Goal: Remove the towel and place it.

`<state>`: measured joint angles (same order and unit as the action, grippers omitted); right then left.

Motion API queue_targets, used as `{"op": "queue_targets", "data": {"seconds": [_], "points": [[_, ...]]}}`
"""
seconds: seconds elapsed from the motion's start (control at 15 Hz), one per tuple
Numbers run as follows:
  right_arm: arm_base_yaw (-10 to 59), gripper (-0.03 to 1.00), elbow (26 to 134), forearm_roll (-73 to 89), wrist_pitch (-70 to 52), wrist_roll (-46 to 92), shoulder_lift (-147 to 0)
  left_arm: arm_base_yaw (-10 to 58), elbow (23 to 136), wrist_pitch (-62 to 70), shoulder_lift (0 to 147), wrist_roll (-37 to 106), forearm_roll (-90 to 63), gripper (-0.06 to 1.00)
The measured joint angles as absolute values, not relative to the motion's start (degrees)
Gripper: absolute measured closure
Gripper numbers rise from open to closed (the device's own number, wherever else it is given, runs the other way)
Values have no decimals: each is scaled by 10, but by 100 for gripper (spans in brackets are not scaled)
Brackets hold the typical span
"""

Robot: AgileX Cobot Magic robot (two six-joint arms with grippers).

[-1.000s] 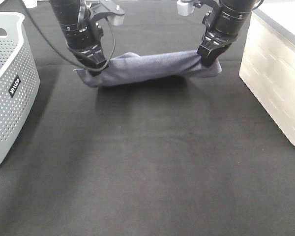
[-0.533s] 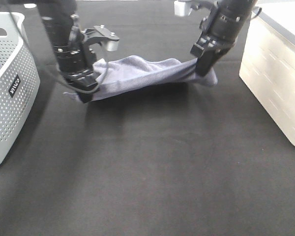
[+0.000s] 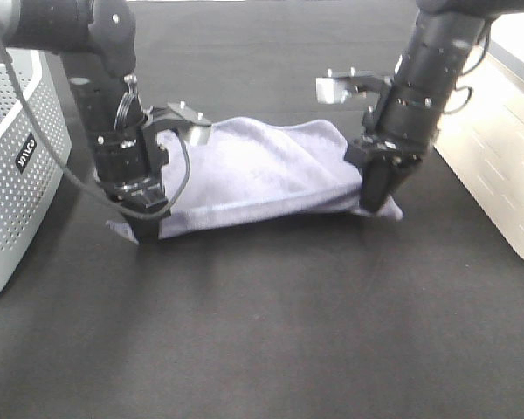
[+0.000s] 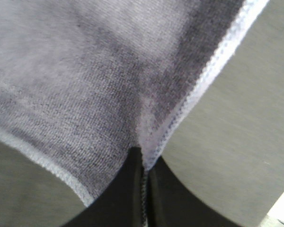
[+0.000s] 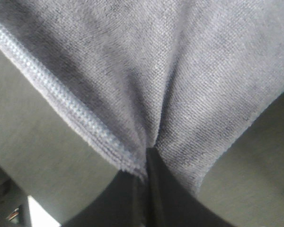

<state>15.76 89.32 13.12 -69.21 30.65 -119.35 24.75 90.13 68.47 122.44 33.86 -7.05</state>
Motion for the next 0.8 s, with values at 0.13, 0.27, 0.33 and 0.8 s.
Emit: {"op": "queue_targets", "data": {"seconds": [0.13, 0.27, 0.33, 0.8], "points": [[158, 96, 879, 134, -692, 301, -1193, 248, 887, 684, 1219, 339, -74, 94], [158, 96, 850, 146, -692, 300, -1193, 248, 852, 681, 1214, 339, -84, 94], [160, 96, 827, 152, -691, 300, -1193, 248, 831, 678, 1214, 340, -92, 94], [162, 96, 772, 180, -689, 300, -1192, 248, 780, 670, 1196, 336, -100, 94]]}}
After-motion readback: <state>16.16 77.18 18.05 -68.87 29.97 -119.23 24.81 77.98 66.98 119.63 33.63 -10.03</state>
